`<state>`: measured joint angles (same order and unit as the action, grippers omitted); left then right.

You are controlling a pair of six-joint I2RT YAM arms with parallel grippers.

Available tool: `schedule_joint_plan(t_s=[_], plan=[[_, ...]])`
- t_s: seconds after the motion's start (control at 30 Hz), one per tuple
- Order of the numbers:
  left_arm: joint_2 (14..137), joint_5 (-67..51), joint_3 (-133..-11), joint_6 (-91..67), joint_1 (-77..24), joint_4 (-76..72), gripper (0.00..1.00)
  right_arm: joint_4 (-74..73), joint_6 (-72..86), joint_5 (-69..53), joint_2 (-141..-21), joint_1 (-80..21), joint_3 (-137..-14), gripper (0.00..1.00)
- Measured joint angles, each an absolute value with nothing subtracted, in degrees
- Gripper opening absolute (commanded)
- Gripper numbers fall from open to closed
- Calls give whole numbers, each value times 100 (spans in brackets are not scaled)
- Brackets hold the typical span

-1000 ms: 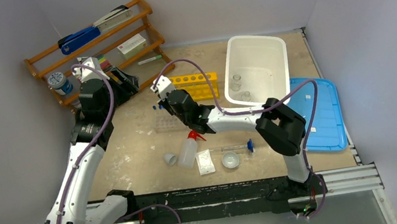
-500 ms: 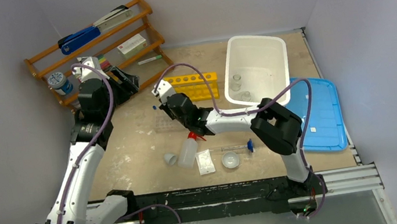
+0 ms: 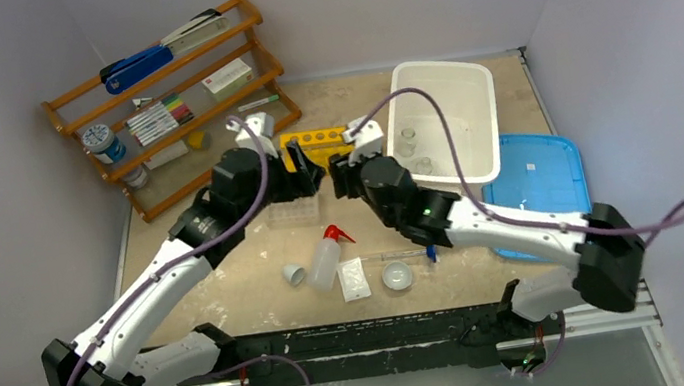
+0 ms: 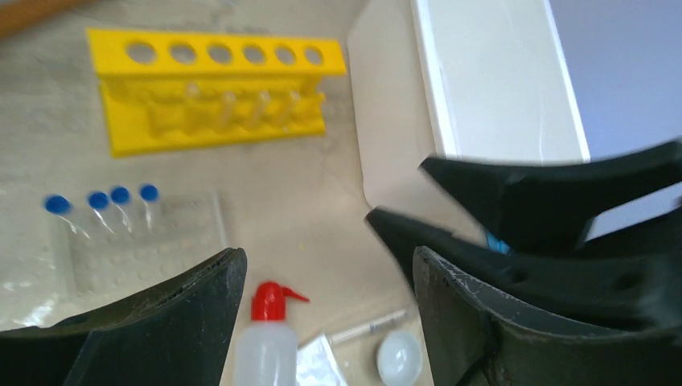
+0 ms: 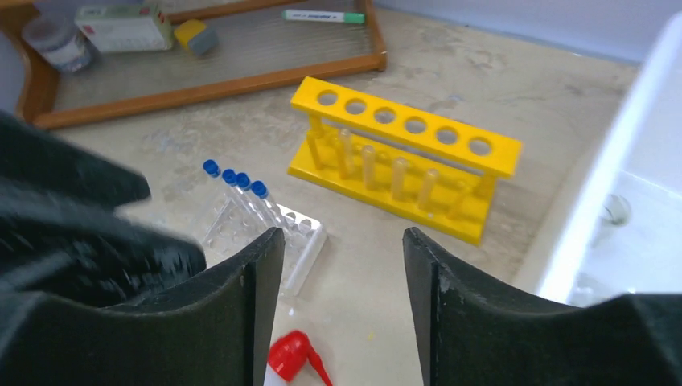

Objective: Organize the chemistry lab equipment
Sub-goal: Pick up the chemistry item at the center of the board.

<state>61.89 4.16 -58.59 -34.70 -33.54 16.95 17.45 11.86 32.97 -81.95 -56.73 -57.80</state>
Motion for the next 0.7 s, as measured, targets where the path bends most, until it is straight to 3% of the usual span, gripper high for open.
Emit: schedule_joint_plan(t_s=[0.33, 0.5, 0.7], plan=[[6353, 1142, -5092, -3430, -4709, 2307, 77, 731, 2001, 3892, -5649, -5673, -4825, 70], [6785, 1627, -5070, -3487, -5404, 2473, 78, 215, 2305, 4091, -5485, -5673, -4812, 72], [6858, 2196, -4890, -3544, -5483, 2781, 79, -106, 2475, 4097, -5468, -5673, -4587, 69]])
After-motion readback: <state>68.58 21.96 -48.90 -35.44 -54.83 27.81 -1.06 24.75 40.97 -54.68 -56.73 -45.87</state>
